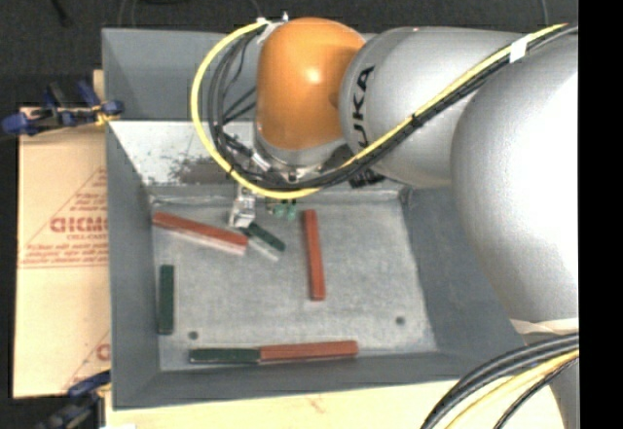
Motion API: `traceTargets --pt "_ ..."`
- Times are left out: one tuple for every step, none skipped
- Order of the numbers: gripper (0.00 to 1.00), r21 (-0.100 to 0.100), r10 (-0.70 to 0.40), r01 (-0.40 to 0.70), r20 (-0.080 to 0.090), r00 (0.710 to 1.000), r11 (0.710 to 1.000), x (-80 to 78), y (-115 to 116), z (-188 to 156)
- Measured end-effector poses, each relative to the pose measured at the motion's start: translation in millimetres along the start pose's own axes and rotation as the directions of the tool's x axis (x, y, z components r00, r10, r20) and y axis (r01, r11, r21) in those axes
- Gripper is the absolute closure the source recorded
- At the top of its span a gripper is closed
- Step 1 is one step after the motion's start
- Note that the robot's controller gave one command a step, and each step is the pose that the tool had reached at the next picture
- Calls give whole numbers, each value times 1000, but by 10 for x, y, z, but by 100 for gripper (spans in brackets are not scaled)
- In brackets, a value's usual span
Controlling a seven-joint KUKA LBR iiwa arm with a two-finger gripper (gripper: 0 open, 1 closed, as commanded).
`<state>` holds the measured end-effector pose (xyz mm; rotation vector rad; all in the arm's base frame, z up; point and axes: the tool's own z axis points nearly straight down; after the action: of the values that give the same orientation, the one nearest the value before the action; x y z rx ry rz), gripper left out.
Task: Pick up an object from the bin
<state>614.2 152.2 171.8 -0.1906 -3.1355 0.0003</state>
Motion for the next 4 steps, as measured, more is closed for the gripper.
traceTargets --pt "0 -3 1 -1 8 1000 1000 -20 16 -764" --pt "0 -2 1 -1 4 1000 1000 -21 18 -679" --pt "0 -2 -12 12 10 1000 1000 -25 -71 -145" --pt "100 -12 -2 2 14 1000 1000 182 -301 904"
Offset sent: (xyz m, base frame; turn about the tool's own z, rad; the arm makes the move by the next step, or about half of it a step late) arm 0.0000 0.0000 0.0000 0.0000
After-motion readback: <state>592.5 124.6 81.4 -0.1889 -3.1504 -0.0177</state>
